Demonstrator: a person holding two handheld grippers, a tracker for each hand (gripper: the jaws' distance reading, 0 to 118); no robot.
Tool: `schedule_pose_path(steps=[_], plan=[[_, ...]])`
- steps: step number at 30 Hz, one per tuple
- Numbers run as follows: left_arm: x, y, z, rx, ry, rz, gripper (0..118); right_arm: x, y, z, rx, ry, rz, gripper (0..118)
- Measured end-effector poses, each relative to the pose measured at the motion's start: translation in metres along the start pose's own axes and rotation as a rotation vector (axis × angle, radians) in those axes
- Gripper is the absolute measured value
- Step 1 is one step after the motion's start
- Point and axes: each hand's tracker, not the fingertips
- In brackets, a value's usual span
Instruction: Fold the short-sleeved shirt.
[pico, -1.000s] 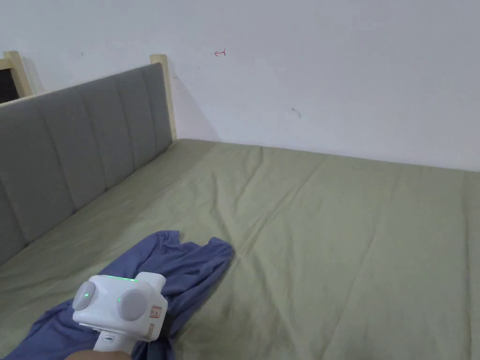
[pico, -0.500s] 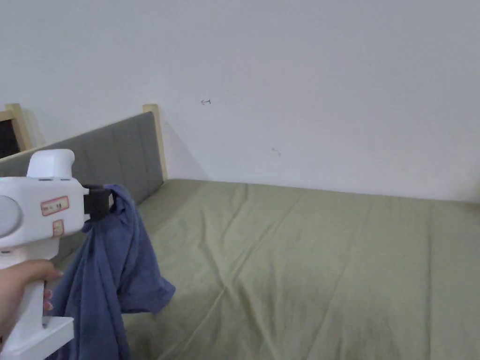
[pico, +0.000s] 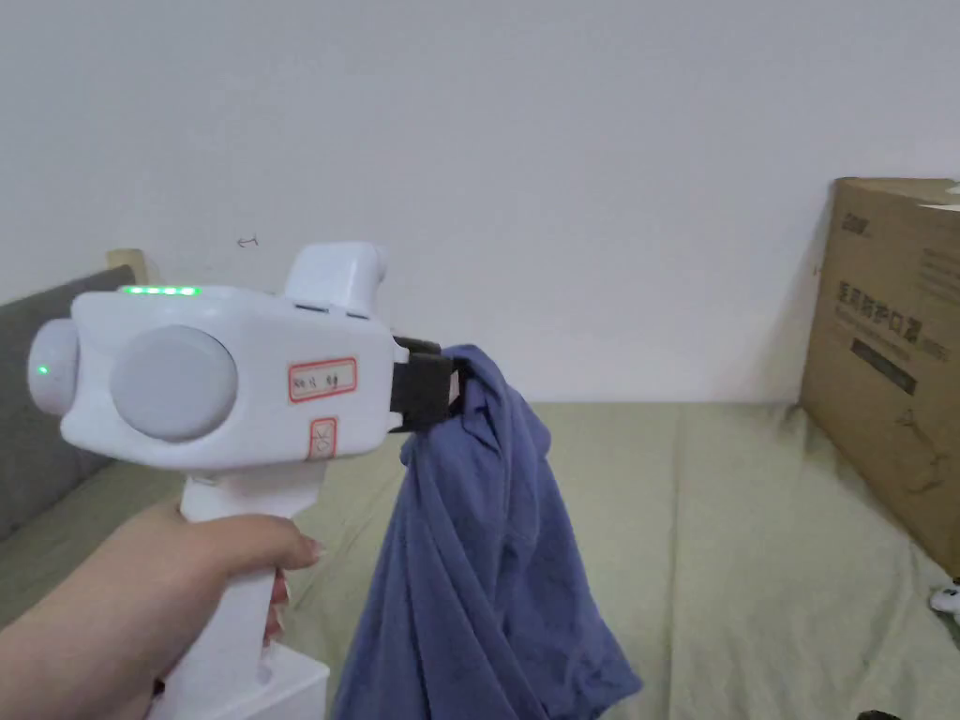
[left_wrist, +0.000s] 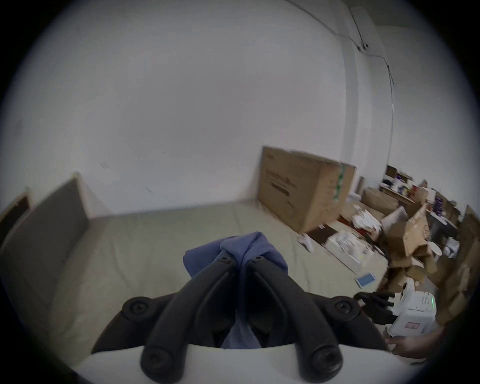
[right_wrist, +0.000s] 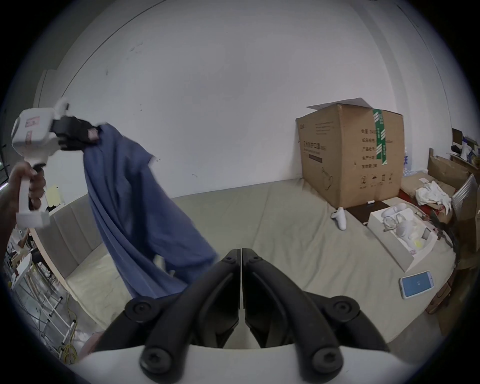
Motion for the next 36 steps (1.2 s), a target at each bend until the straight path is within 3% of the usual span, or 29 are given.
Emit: schedule_pose_path(steps=[5,8,9,10,11,12,15,19,24,26,27,29,31,32,33,36], plan=[[0.013,-0.097,-0.139,-0.412,-0.082,0.145,5,0.025,-0.013,0.001,-0.054,-0.046,-0.019,1],[0.006,-0.184,-0.198,-0.639,-0.052,0.345,6,0.038,-0.027,0.0,-0.092,-0.066,-0.05,1],[0.001,-0.208,-0.209,-0.696,-0.023,0.412,12,0.043,-0.03,0.0,-0.103,-0.066,-0.059,1],[-0.004,-0.227,-0.217,-0.749,-0.009,0.477,37,0.046,-0.033,0.0,-0.112,-0.066,-0.065,1],[-0.007,-0.243,-0.217,-0.797,-0.013,0.537,75,0.049,-0.035,0.001,-0.119,-0.067,-0.068,2],[-0.013,-0.259,-0.218,-0.802,-0.039,0.602,102,0.051,-0.037,0.001,-0.126,-0.069,-0.069,1],[-0.019,-0.271,-0.207,-0.739,-0.038,0.688,104,0.055,-0.042,-0.001,-0.148,-0.08,-0.063,1],[-0.025,-0.237,-0.193,-0.732,-0.046,0.686,104,0.052,-0.045,-0.006,-0.167,-0.078,-0.072,1],[-0.028,-0.162,-0.128,-0.522,-0.033,0.493,104,0.042,-0.034,-0.005,-0.138,-0.056,-0.073,1],[-0.02,-0.137,-0.085,-0.379,0.005,0.359,96,0.036,-0.027,-0.003,-0.113,-0.051,-0.058,1],[-0.017,-0.131,-0.06,-0.288,0.033,0.276,80,0.033,-0.024,-0.002,-0.096,-0.051,-0.048,1],[-0.003,-0.132,-0.013,-0.057,0.141,0.138,7,0.029,-0.02,0.001,-0.041,-0.04,-0.035,1],[0.008,-0.153,0.031,0.188,0.295,0.07,0,0.023,-0.018,0.005,0.031,-0.036,-0.023,1],[0.01,-0.163,0.048,0.277,0.281,0.074,0,0.02,-0.02,0.008,0.076,-0.042,-0.019,1],[0.015,-0.173,0.068,0.343,0.279,0.071,0,0.016,-0.022,0.011,0.136,-0.042,-0.008,1],[0.038,-0.211,0.081,0.451,0.508,-0.049,0,0.003,-0.026,0.022,0.294,-0.067,0.051,1]])
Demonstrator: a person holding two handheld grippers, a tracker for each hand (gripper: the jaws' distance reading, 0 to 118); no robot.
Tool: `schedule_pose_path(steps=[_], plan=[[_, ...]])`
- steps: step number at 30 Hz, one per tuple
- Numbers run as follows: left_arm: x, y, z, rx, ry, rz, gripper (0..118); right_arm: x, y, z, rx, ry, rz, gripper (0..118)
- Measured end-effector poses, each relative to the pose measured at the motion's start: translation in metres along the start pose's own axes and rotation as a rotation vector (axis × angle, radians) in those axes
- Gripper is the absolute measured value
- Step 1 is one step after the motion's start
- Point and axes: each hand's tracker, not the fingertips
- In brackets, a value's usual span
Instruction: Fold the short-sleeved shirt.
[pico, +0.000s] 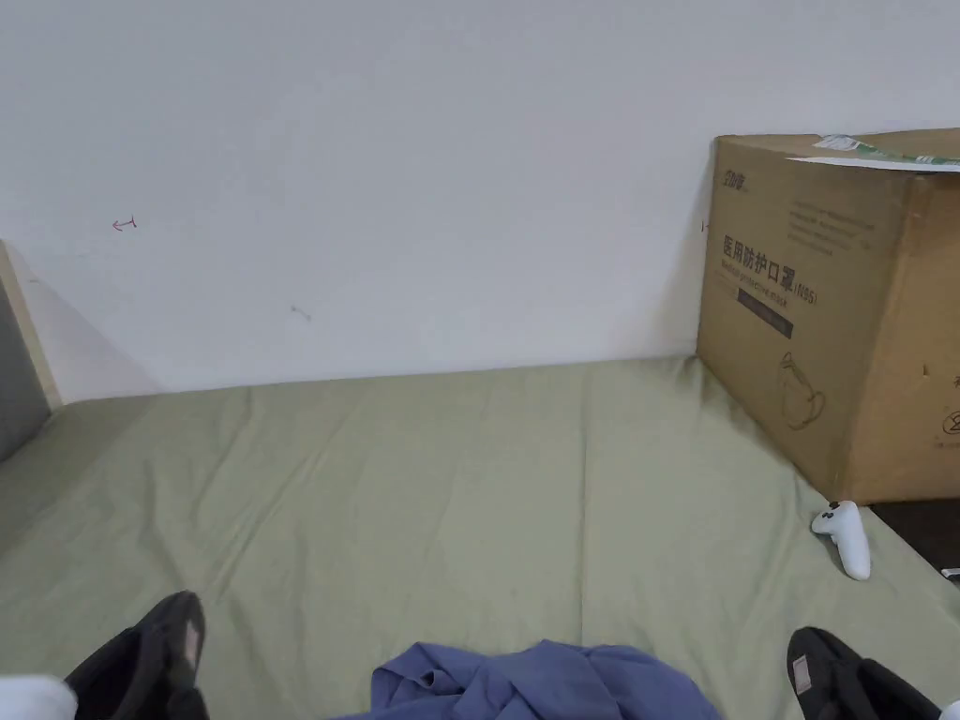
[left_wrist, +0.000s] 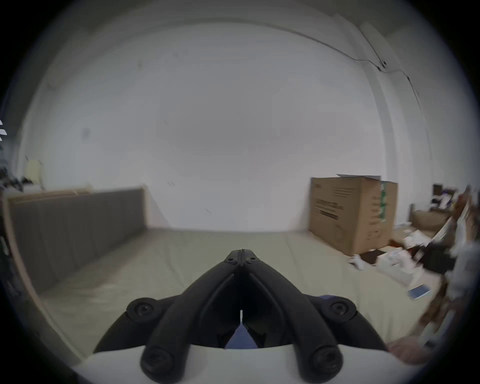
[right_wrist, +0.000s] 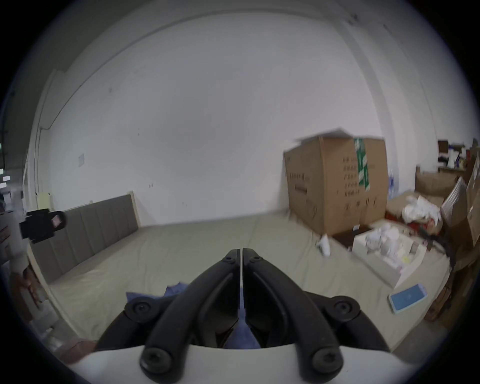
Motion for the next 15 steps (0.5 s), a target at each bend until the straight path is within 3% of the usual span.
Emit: schedule_pose_path(steps=[2,4,11,15], plan=[[-0.001,-0.007,0.007,-0.017,-0.006,-0.052,0,-0.011,0.0,0.005,0.041,-0.034,0.05,1],[0.0,-0.011,0.01,-0.052,-0.001,-0.036,0,-0.016,0.005,0.005,0.036,-0.019,0.038,1],[-0.022,0.002,-0.012,-0.126,0.006,0.111,0,-0.025,0.015,0.002,0.011,0.035,0.051,1],[-0.051,0.018,-0.104,-0.558,-0.15,0.2,0,-0.022,0.017,-0.003,-0.074,0.079,0.018,1]])
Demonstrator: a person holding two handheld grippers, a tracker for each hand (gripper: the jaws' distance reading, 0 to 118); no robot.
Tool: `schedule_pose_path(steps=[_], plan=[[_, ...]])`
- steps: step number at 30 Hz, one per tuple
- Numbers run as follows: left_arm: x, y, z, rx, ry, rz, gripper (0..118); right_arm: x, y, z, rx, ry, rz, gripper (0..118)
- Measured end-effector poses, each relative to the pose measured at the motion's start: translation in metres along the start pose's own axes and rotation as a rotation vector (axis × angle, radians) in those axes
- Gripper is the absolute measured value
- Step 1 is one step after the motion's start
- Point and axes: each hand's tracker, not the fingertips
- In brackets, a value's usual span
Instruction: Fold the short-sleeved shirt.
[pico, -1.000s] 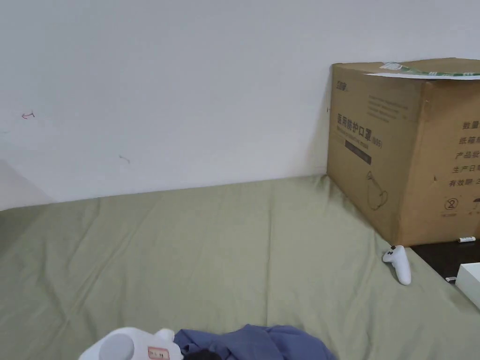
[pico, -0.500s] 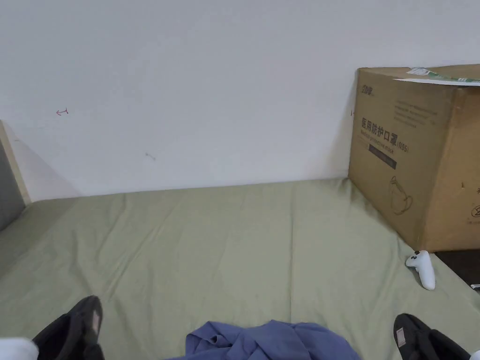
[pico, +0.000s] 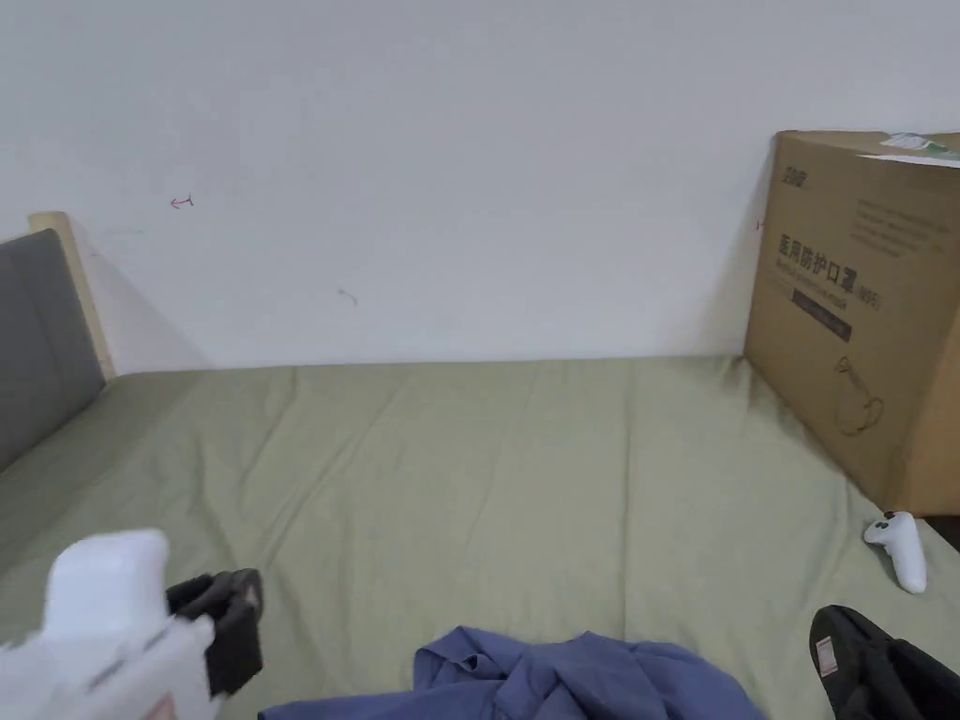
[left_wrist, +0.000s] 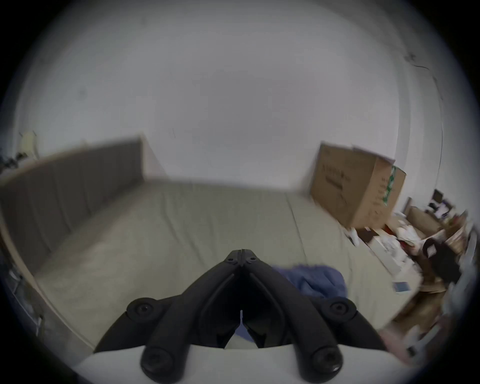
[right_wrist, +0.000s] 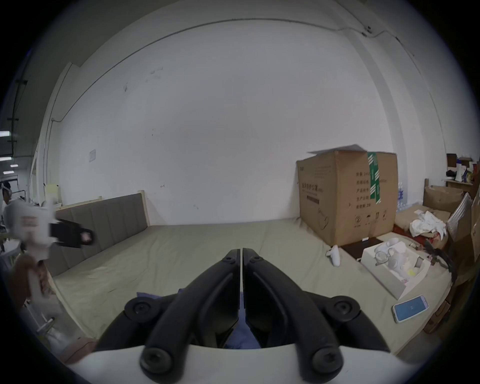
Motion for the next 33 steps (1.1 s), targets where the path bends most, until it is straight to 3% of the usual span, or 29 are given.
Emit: schedule_pose_path(steps=[3,6,7,9,11,19,21,25,26,27,28,29,30,31,33], plan=[[-0.043,0.032,-0.083,-0.314,-0.138,0.193,0,0.003,-0.001,-0.007,-0.061,0.022,-0.017,1],[-0.069,0.035,-0.149,-0.437,-0.056,0.19,0,0.006,-0.006,-0.013,-0.103,0.021,-0.023,1],[-0.078,0.033,-0.167,-0.464,-0.021,0.206,25,0.008,-0.008,-0.015,-0.116,0.018,-0.023,1],[-0.089,0.023,-0.202,-0.561,0.097,0.188,114,0.012,-0.011,-0.018,-0.14,0.006,-0.021,1],[-0.09,0.006,-0.199,-0.581,0.119,0.185,113,0.017,-0.015,-0.022,-0.168,-0.009,-0.022,1],[-0.115,-0.082,-0.289,-0.784,0.153,0.237,115,0.034,-0.031,-0.039,-0.264,-0.071,-0.067,1],[-0.103,-0.094,-0.287,-0.751,0.158,0.093,118,0.036,-0.034,-0.043,-0.281,-0.075,-0.087,1],[-0.082,-0.097,-0.291,-0.714,0.271,0.046,115,0.036,-0.038,-0.048,-0.299,-0.072,-0.107,2],[-0.08,-0.097,-0.288,-0.707,0.273,0.036,109,0.036,-0.039,-0.049,-0.302,-0.071,-0.107,1],[-0.075,-0.101,-0.278,-0.78,0.213,0.099,93,0.036,-0.04,-0.05,-0.305,-0.071,-0.107,1],[-0.069,-0.099,-0.265,-0.727,0.224,0.075,93,0.036,-0.039,-0.051,-0.307,-0.068,-0.107,1],[-0.061,-0.095,-0.252,-0.654,0.225,0.052,85,0.036,-0.038,-0.052,-0.305,-0.061,-0.106,1],[-0.055,-0.092,-0.236,-0.584,0.22,0.037,65,0.039,-0.035,-0.053,-0.3,-0.051,-0.105,1],[-0.053,-0.088,-0.224,-0.547,0.146,0.074,1,0.042,-0.032,-0.057,-0.293,-0.036,-0.114,1],[-0.046,-0.083,-0.2,-0.515,0.049,0.167,1,0.054,-0.022,-0.075,-0.3,0.044,-0.16,1]])
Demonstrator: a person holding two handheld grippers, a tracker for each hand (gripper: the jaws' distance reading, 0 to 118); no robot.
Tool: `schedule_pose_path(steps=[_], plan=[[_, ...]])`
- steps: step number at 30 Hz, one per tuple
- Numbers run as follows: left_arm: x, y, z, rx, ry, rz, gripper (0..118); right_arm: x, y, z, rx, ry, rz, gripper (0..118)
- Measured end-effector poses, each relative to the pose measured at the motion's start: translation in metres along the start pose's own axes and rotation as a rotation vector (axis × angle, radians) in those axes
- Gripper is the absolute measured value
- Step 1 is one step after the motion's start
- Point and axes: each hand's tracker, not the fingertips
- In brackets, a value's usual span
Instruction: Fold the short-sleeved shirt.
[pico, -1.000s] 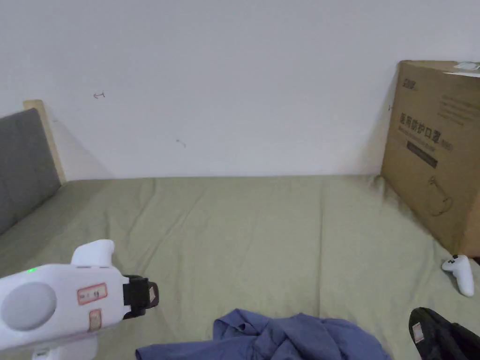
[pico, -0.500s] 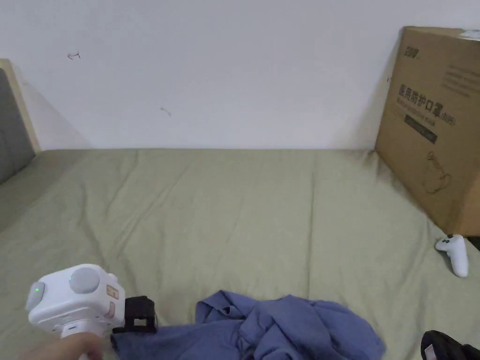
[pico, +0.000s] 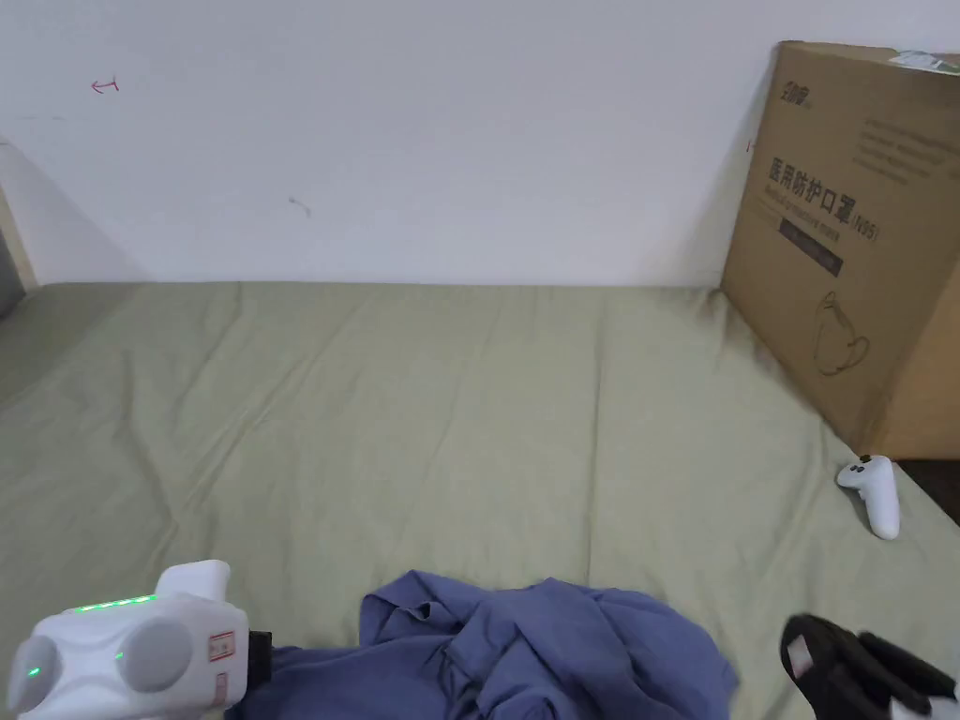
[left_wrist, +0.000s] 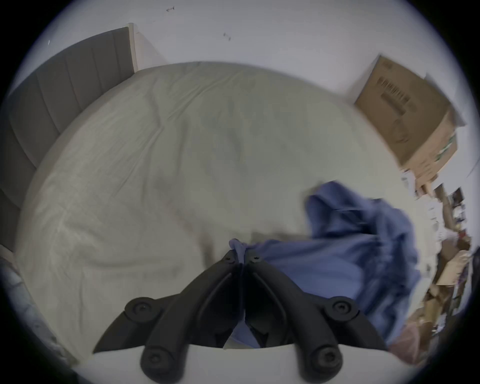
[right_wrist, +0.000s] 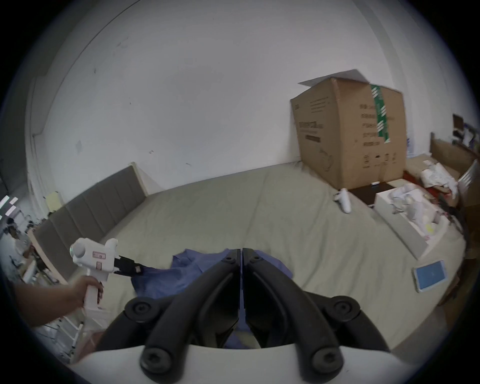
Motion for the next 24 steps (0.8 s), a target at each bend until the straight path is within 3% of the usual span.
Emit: schedule_pose_path(steps=[3,6,7,8,9,10,12,13,15,18,19,21,22,24], plan=[[0.007,-0.01,0.033,0.085,-0.062,-0.062,1,0.009,0.039,-0.044,-0.088,0.036,0.032,1],[0.011,-0.015,0.056,0.234,-0.01,-0.184,1,0.017,0.077,-0.113,-0.282,0.072,-0.027,4],[0.011,-0.018,0.061,0.224,-0.027,-0.169,1,0.018,0.087,-0.144,-0.413,0.047,-0.055,38],[0.01,-0.019,0.064,0.223,-0.047,-0.162,1,0.021,0.092,-0.172,-0.531,0.039,-0.092,82],[0.008,-0.02,0.067,0.222,-0.068,-0.146,1,0.026,0.09,-0.202,-0.678,0.033,-0.142,114],[0.006,-0.02,0.068,0.221,-0.068,-0.139,1,0.032,0.083,-0.227,-0.785,0.043,-0.214,118],[0.003,-0.02,0.067,0.21,-0.068,-0.123,1,0.042,0.063,-0.259,-0.889,0.017,-0.312,118],[0.0,-0.02,0.066,0.207,-0.066,-0.115,1,0.045,0.051,-0.271,-0.925,-0.054,-0.31,118],[-0.004,-0.02,0.063,0.2,-0.057,-0.108,1,0.047,0.036,-0.288,-0.946,-0.195,-0.239,118],[-0.011,-0.018,0.057,0.185,-0.039,-0.102,1,0.048,0.016,-0.311,-0.974,-0.248,-0.18,112],[-0.014,-0.019,0.055,0.179,-0.037,-0.098,1,0.05,0.01,-0.316,-1.066,-0.272,-0.209,89],[-0.019,-0.02,0.053,0.171,-0.035,-0.095,1,0.057,0.002,-0.316,-1.048,-0.118,-0.311,18],[-0.02,-0.02,0.053,0.168,-0.033,-0.095,1,0.053,0.006,-0.308,-0.975,-0.092,-0.307,11],[-0.021,-0.022,0.054,0.164,-0.031,-0.105,1,0.044,0.016,-0.286,-0.874,-0.071,-0.24,11]])
